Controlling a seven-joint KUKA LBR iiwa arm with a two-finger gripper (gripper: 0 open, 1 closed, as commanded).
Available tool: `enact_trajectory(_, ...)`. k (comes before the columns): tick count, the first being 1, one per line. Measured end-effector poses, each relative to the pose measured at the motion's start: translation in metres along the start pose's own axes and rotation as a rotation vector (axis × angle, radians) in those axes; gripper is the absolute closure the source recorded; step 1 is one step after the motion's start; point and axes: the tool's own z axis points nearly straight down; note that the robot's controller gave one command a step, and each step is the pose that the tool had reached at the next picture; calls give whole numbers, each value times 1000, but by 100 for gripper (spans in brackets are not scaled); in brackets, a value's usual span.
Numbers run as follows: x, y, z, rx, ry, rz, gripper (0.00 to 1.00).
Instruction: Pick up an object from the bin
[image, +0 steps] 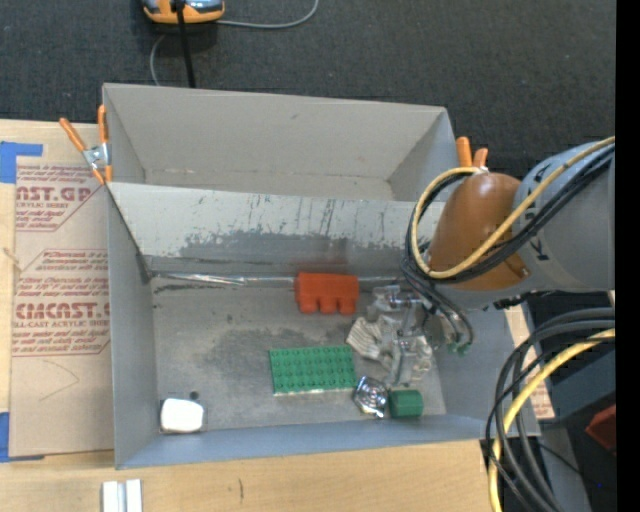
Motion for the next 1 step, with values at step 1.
enact_trajectory(1, 0, 2, 1, 1, -2, -38, 0)
